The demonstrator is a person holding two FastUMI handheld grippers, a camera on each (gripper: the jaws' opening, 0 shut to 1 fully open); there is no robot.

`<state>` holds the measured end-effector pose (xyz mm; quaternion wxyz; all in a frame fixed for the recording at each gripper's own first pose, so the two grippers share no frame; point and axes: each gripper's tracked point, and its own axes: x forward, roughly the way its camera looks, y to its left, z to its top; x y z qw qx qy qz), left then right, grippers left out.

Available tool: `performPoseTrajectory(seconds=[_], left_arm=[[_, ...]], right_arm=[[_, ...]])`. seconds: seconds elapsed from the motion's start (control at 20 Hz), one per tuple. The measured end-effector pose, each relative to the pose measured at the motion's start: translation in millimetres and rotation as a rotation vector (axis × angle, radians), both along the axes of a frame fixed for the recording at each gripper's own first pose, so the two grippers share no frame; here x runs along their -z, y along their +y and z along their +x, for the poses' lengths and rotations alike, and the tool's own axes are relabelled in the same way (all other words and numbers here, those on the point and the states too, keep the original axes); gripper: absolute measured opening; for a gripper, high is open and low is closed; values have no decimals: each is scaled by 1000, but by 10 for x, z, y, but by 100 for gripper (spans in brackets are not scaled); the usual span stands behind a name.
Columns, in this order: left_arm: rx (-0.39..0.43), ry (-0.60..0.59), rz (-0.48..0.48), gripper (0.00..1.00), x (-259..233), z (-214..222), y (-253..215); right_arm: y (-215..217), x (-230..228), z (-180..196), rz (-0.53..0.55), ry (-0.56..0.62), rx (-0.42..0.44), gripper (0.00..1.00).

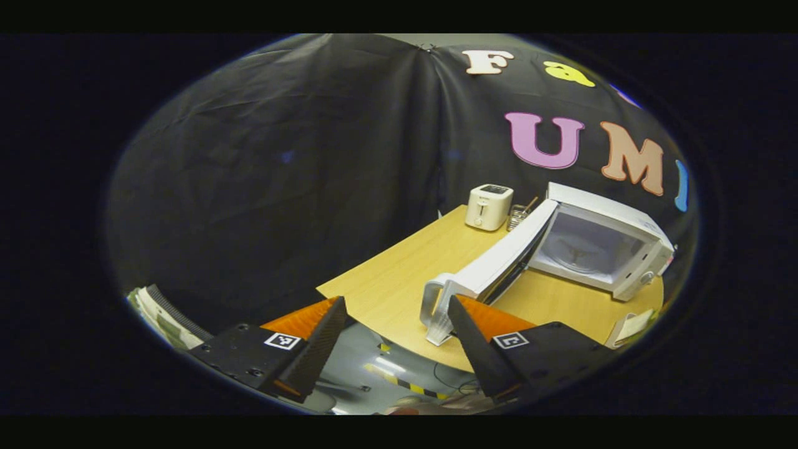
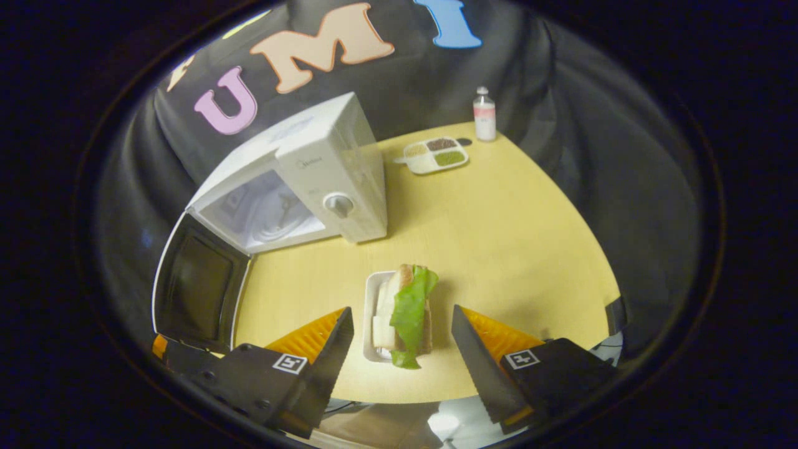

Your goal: Open the microwave oven with the left hand, put the food in, and close the microwave oven.

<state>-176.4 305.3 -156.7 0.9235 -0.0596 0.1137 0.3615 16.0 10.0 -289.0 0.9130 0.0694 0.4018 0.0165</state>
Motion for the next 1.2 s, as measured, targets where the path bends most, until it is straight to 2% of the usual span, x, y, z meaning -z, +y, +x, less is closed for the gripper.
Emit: performPoseTrajectory(seconds=[0.15,0.2,0.25,0.4,0.5,0.55,0.65,0.7,0.75,0.8,0.85,0.9,0.95,1.0,1.2], left_arm=[[-68,2,-33,96,57,-98,-88],[-91,-1,-40,93,65,-122,-99],[-120,-4,-46,96,66,-151,-82],[-180,-13,-48,96,60,-229,-102],[-209,-7,-48,96,65,-269,-109],[-220,-8,-48,96,56,-281,-114],[-237,-5,-56,96,80,-270,-125],[-240,-9,-61,96,83,-251,-139],[-242,-10,-69,96,92,-242,-169],[-242,-9,-77,96,103,-244,-202],[-246,-9,-81,96,111,-251,-224],[-248,-9,-85,96,127,-240,-233],[-249,-8,-89,96,138,-227,-241],[-248,-8,-93,96,142,-210,-252],[-236,-8,-77,96,83,-142,-280]], right_arm=[[-46,307,67,34,131,-16,98],[-64,403,72,41,171,-20,98],[-71,468,88,56,204,-20,98],[-63,603,142,112,258,-16,98],[20,635,136,165,289,-19,75],[44,649,144,185,301,-21,70],[73,659,132,215,327,-4,55],[70,670,109,229,338,-3,51],[91,668,146,254,343,11,53],[98,648,120,265,349,6,41],[85,651,123,264,347,2,46],[107,636,140,282,342,6,40],[120,602,151,293,340,22,46],[123,594,155,303,338,31,32],[122,523,202,345,323,51,32]])
